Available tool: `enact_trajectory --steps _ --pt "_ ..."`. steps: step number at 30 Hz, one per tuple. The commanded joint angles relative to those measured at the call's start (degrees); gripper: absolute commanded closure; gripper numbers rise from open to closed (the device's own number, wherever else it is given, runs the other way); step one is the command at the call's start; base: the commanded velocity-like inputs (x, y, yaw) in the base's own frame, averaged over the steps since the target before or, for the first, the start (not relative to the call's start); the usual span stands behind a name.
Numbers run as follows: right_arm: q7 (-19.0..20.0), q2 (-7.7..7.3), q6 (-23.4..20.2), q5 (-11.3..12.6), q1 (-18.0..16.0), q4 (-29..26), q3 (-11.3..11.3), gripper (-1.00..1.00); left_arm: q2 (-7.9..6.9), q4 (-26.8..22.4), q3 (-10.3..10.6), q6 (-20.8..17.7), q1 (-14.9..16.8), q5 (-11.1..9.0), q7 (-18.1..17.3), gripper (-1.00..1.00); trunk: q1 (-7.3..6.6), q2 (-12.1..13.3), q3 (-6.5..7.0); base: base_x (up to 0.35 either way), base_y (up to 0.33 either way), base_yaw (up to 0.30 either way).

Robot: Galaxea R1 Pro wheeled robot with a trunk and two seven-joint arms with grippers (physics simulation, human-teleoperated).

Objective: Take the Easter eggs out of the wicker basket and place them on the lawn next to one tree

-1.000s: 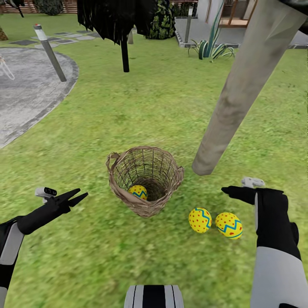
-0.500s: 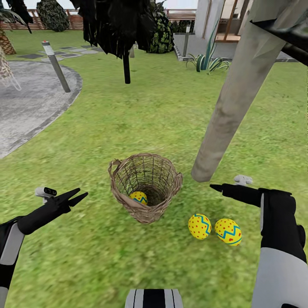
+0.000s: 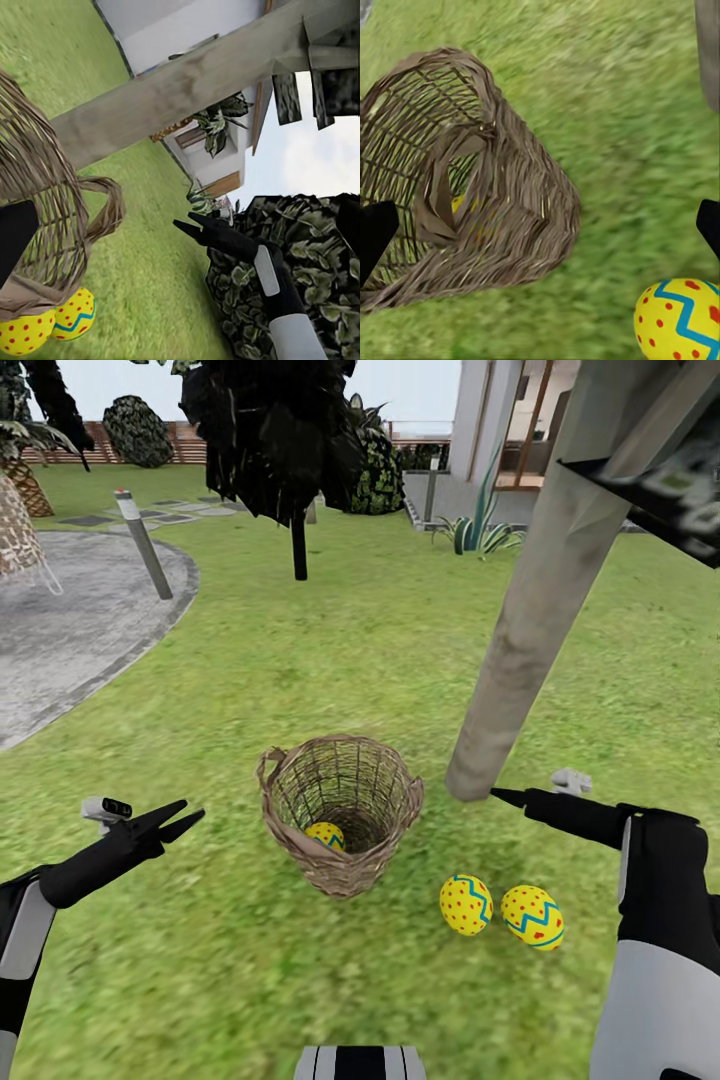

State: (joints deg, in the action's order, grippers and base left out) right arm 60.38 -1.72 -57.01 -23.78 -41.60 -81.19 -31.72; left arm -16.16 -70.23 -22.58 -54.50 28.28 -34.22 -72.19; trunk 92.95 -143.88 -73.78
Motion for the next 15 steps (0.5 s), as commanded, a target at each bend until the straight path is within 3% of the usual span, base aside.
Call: enact_trajectory --steps 1,8,12,15 --pt "0.61 0.03 -0.28 -0.57 -0.06 -0.03 -0.48 -1.00 -0.01 0.00 0.00 -0.43 0.02 -0.13 -0.05 -1.00 -0.03 0.00 0.18 0.000 0.000 0.000" --pt "0.93 0.07 -0.27 -0.57 -0.04 -0.08 -1.01 -1.00 -0.16 0.10 0.00 -0.48 0.02 0.00 -0.05 -1.00 -0.21 0.09 1.74 0.000 0.000 0.000" --pt "5.57 0.05 -0.32 -0.65 -0.03 -0.11 -0.92 -1.00 -0.18 0.14 0.00 -0.52 0.03 0.03 -0.04 -1.00 -0.32 0.15 2.62 0.000 0.000 0.000" --pt "6.97 0.05 -0.33 -0.72 -0.05 -0.09 -0.88 -1.00 -0.19 0.17 0.00 -0.52 0.02 0.03 -0.05 -1.00 -0.39 0.19 3.29 0.000 0.000 0.000"
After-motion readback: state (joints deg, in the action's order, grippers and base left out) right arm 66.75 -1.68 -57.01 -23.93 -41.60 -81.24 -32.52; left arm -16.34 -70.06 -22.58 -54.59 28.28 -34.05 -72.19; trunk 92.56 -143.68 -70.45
